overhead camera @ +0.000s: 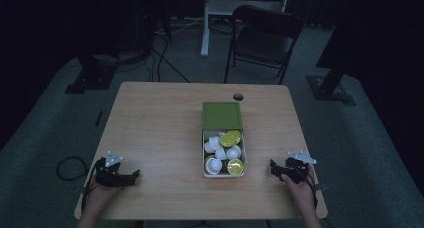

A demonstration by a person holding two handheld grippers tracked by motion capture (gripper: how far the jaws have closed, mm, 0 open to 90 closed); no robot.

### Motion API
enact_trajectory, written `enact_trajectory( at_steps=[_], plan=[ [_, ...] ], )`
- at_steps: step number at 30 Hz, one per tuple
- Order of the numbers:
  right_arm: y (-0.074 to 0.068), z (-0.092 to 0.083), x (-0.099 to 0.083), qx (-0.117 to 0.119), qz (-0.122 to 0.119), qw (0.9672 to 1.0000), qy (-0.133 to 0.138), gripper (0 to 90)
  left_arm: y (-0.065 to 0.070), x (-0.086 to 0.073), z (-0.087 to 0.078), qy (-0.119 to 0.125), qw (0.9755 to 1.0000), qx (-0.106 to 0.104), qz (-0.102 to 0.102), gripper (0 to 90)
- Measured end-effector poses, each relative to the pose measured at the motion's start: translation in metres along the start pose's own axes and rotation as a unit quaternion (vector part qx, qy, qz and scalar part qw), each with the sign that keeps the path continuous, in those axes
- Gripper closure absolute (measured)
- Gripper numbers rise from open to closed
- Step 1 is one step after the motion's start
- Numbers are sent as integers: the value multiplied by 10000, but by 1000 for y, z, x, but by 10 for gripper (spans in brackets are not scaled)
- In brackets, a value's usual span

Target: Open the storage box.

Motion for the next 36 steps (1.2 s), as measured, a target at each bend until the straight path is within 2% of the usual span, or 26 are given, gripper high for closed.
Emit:
enact_trajectory(
  at_steps=[9, 13, 31, 36],
  plan=[
    [2, 2, -4, 162, -10, 9996, -228, 132, 0, 0, 0, -3, 10000, 2, -1, 13],
    [-1, 2, -6, 153, -192, 9992, -306, 121, 0, 0, 0, -1, 10000, -1, 0, 13],
    [-1, 7, -3, 266, -352, 9984, -342, 114, 0, 0, 0, -2, 10000, 5, -1, 13],
    [-1, 9, -1, 338, -415, 9980, -350, 109, 1, -1, -1, -13, 9998, 136, -137, 13]
  ],
)
Point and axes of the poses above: each handheld gripper's, and its own axes: z roughly forward along the jaws, x roughly out of its top, y roughly to its right, the point moved 8 cm from there along z, roughly forward along the jaws, and after that the axes turned 2 degrees about y, right-handed, at the moved point
